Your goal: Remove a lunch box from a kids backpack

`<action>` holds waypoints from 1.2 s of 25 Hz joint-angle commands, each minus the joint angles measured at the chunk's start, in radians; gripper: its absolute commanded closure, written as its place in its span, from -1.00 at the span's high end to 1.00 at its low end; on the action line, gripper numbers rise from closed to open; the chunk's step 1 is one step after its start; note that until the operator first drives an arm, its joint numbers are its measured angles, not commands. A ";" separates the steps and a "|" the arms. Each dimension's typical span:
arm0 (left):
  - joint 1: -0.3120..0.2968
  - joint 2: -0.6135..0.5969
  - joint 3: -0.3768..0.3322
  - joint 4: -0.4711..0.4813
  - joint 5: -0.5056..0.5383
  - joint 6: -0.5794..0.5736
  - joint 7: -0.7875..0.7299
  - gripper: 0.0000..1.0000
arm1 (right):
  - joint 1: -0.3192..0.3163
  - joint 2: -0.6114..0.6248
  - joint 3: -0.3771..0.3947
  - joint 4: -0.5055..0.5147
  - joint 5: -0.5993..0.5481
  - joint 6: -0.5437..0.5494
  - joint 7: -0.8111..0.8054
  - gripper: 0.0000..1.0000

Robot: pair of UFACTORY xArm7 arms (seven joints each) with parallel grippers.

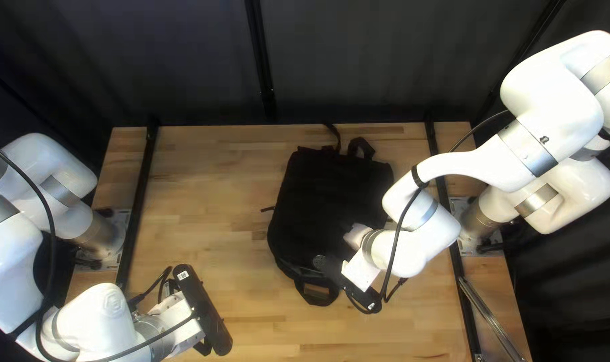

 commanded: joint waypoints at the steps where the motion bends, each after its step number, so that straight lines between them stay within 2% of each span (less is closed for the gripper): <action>1: 0.000 0.000 0.000 0.000 0.000 0.000 0.000 1.00 | -0.011 0.001 -0.007 -0.008 -0.024 -0.013 0.011 0.22; 2: 0.000 0.000 0.000 0.000 0.000 0.000 0.000 1.00 | -0.015 0.004 -0.009 -0.007 -0.029 -0.017 0.013 -0.61; 3: 0.000 0.000 0.000 0.000 0.000 0.000 0.000 1.00 | -0.016 0.006 -0.010 -0.006 -0.032 -0.019 0.016 -0.85; 5: 0.000 0.000 0.000 0.000 0.000 0.000 0.000 1.00 | -0.021 0.011 -0.014 -0.005 -0.041 -0.028 0.020 -1.00; 13: 0.000 0.000 0.000 0.000 0.000 0.000 0.000 1.00 | -0.024 0.004 -0.015 0.007 -0.052 -0.018 0.008 -0.98; 20: 0.000 0.000 0.000 0.000 0.000 0.000 0.000 1.00 | -0.064 -0.032 -0.052 0.003 -0.080 -0.010 -0.014 -1.00; 24: 0.000 0.000 0.000 0.000 0.000 0.000 0.000 1.00 | -0.116 -0.058 -0.087 -0.029 -0.123 -0.037 0.049 -1.00; 30: 0.000 0.000 0.000 0.000 0.000 0.000 0.000 1.00 | -0.169 -0.113 -0.099 -0.066 -0.167 -0.039 0.186 -1.00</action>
